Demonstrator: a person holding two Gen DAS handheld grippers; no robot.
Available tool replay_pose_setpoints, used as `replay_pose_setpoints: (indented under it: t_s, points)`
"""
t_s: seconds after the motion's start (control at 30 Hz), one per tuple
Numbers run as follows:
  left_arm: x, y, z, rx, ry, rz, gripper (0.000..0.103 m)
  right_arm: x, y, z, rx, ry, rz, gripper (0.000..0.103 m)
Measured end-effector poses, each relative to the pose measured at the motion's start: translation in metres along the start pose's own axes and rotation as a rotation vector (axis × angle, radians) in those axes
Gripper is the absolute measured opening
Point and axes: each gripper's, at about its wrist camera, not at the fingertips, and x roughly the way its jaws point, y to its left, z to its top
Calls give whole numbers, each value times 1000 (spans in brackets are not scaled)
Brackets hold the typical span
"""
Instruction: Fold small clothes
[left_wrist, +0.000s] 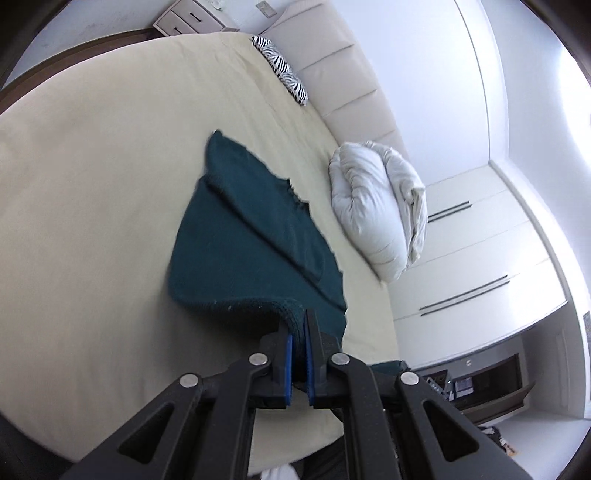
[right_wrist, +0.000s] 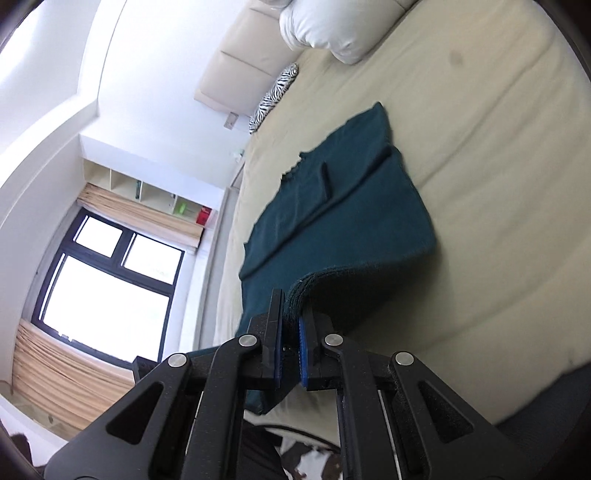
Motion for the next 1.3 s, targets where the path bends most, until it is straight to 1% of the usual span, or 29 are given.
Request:
replay_pose_setpoints:
  t_s: [0.17,0.3,0.4,0.53,0.6,0.67,0.77,0.83,0.93,1.0,1.07,1.1,1.17,1.2,1.23,1.27,1.3]
  points:
    - [37,-7,54,-20,-34,-12,7,31,5,55,10,-56,-4,6]
    - [75,-11,99,-18,-50,7,7,63,4,109,20,-101,-27,6]
    - [104,-6,132,-38,-49,20,7,88,0,149,26,-132,-48,6]
    - [141,7,174,-60,-46,64,7,125,-7,195,28,-155,-84,6]
    - [163,16,192,-66,-40,106,7,145,-14,214,30,-157,-104,6]
    - [181,25,207,-53,-36,144,7,169,-22,233,25,-151,-139,6]
    - [201,39,219,-61,-29,180,7,198,-37,252,38,-151,-177,6]
    - [214,48,226,-65,-27,205,7,211,-46,254,38,-152,-191,6]
    - [229,61,237,-93,-35,221,7,236,-61,269,55,-155,-216,6]
    - [241,66,244,-95,-27,228,7,252,-72,281,64,-158,-246,6]
    - [253,70,248,-101,-5,257,8,265,-85,288,77,-155,-263,6]
    - [256,72,249,-108,-1,269,11,273,-91,291,81,-145,-279,9]
    - [255,73,248,-104,1,263,20,280,-99,292,79,-133,-336,9]
    - [251,74,247,-99,-4,263,32,285,-102,292,80,-121,-359,10]
    - [245,72,247,-95,-14,271,47,286,-105,291,82,-122,-357,11]
    - [235,69,246,-91,-39,278,53,285,-104,290,77,-135,-351,20]
    - [225,66,245,-84,-65,275,59,281,-101,290,65,-152,-358,39]
